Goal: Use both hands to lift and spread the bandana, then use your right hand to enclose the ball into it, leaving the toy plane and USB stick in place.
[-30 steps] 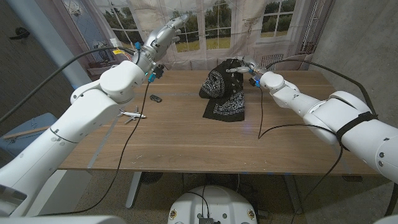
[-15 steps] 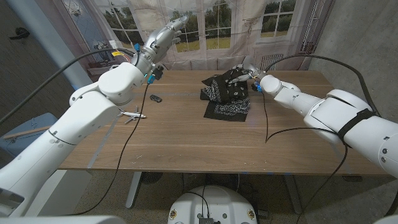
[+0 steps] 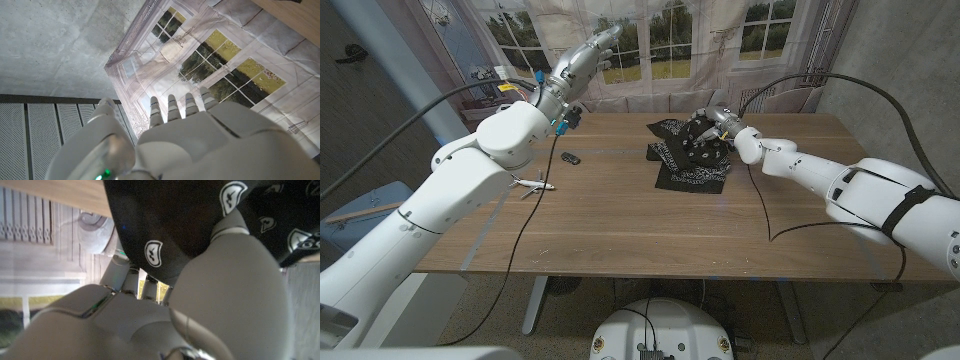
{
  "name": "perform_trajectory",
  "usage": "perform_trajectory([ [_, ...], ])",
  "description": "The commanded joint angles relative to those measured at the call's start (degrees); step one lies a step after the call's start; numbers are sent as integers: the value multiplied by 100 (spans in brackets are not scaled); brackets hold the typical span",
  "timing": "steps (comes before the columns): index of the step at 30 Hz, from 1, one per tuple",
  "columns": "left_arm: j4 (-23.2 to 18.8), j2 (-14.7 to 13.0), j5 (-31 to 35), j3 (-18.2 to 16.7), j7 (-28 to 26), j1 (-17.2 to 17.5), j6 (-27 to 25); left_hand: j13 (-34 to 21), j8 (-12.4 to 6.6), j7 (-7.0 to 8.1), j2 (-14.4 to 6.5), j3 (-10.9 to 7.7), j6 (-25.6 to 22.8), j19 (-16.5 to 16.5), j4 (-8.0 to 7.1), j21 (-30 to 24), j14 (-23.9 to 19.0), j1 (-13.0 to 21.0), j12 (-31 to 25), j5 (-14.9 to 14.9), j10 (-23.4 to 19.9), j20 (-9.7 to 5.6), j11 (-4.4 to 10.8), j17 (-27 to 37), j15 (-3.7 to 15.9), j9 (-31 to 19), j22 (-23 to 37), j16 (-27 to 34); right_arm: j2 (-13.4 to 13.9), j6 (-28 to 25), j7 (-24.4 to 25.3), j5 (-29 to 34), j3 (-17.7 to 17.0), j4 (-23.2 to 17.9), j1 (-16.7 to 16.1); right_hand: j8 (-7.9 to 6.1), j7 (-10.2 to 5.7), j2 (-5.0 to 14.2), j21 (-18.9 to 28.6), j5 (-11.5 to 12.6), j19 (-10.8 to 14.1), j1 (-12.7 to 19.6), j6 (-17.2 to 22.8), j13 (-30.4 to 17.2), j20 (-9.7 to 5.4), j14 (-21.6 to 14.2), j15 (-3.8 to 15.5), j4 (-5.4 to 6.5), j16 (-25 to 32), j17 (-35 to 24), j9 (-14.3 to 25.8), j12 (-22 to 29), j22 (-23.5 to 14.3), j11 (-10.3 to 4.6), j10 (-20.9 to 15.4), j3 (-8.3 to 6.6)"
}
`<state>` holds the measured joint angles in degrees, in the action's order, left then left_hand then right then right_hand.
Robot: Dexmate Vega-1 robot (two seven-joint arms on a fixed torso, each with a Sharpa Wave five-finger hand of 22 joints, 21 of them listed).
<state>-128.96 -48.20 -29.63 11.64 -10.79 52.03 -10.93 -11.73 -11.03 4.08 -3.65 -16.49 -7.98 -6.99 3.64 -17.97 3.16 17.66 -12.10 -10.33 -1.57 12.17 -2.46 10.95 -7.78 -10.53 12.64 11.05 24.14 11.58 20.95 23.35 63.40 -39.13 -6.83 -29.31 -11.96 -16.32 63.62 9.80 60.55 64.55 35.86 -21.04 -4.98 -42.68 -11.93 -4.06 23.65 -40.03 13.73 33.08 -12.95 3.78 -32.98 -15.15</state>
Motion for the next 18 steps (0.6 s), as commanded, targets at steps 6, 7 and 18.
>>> perform_trajectory([
  [6, 30, -6, -36, 2, 54, 0, 101, -15, -27, -5, 18, -5, -41, -48, 33, 15, 37, -76, -56, -1, 22, 17, -45, 14, -11, -17, 29, 18, 901, -1654, 568, 3401, 843, -2367, -251, -50, 1469, 2145, 97, 17, -655, 2230, 1656, -227, -799, -1738, 2474, -550, -35, -59, 0, 55, -7, -387, -849, -729],
  [7, 21, -7, -25, 2, 40, 4, 95, -15, -26, -5, 18, -5, -40, -48, 34, 15, 40, -78, -58, -1, 20, 17, -42, 14, -15, -17, 30, 17, 947, -1667, 535, 3550, 860, -2478, -262, -54, 1450, 2146, 103, 19, -668, 2231, 1676, -222, -799, -1738, 2467, -546, -41, -61, -2, 54, -5, -384, -859, -728],
  [18, -92, -43, 18, -33, -6, 60, 79, -15, -35, -32, 12, -8, -71, -46, 40, 16, 55, -91, -60, -3, 20, 16, -44, 14, -10, -17, 31, 13, 1431, -1648, -755, 4145, 458, -4081, -690, 476, 1178, 1946, 329, 49, -1257, 1266, 1177, 26, -605, -1328, 2505, -131, -611, 237, -117, -249, 206, -326, -529, -334],
])
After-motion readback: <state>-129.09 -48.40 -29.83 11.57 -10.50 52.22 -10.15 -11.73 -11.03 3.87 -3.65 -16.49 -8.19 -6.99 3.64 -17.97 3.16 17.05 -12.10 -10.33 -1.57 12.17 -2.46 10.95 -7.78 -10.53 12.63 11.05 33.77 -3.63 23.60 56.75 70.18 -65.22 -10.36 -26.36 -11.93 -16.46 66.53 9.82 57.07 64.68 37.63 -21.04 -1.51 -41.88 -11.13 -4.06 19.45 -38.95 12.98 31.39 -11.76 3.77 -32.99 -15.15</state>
